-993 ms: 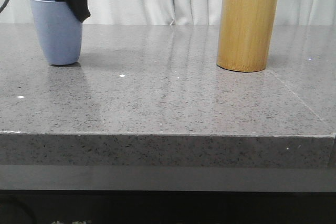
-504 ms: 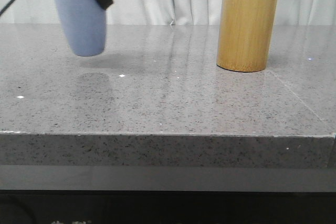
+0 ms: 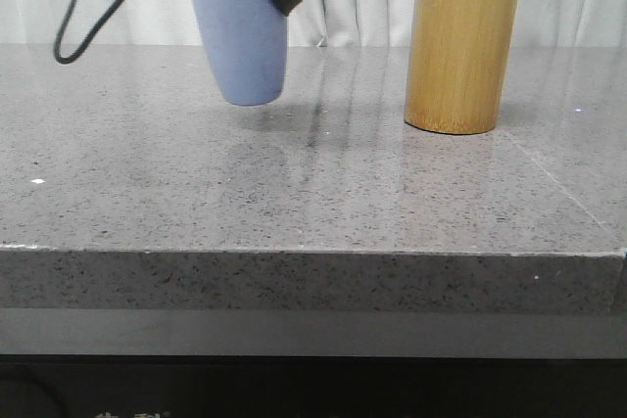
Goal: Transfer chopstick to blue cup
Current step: 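Grip the cup rim with the left gripper and drag it toward the bamboo holder, then set the blue cup beside the bamboo holder and open the left gripper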
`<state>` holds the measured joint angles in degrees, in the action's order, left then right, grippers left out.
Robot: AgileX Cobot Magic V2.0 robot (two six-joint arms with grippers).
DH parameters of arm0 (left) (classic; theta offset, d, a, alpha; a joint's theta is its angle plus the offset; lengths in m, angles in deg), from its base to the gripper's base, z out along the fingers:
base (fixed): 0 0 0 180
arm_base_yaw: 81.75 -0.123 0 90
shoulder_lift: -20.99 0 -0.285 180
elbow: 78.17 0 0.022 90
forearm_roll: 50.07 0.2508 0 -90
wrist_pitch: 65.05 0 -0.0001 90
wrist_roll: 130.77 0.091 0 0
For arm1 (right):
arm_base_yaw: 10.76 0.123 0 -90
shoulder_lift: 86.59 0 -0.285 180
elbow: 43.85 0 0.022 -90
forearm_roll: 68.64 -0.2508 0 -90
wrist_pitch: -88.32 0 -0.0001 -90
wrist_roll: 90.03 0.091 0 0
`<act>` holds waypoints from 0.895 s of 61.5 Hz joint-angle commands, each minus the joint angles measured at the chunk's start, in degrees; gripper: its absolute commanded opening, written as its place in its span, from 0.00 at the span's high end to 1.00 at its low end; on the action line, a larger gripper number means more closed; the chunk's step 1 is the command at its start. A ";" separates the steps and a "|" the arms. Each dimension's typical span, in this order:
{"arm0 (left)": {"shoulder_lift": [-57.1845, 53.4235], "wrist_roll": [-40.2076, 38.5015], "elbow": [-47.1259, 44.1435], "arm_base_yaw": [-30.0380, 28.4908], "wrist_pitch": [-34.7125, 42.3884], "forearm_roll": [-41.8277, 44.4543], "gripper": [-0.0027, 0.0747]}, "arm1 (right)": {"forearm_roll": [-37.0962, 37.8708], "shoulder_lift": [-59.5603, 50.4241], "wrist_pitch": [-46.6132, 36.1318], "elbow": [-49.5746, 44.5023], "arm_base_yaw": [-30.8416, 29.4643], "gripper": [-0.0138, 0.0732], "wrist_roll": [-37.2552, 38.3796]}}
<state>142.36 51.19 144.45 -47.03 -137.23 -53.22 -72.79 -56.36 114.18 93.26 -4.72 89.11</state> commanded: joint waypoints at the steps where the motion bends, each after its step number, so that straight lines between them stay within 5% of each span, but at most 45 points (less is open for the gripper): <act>1: -1.69 -0.54 3.70 0.40 0.68 -2.34 0.99 | 0.32 0.82 -4.20 1.95 -0.24 0.10 -0.37; 55: 0.75 -0.54 4.63 0.40 -0.27 -4.90 0.99 | 0.32 0.82 -4.26 1.95 -0.24 0.10 -0.37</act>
<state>145.65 51.19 147.18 -47.03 -137.23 -56.56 -72.79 -56.36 114.18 93.26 -4.72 89.11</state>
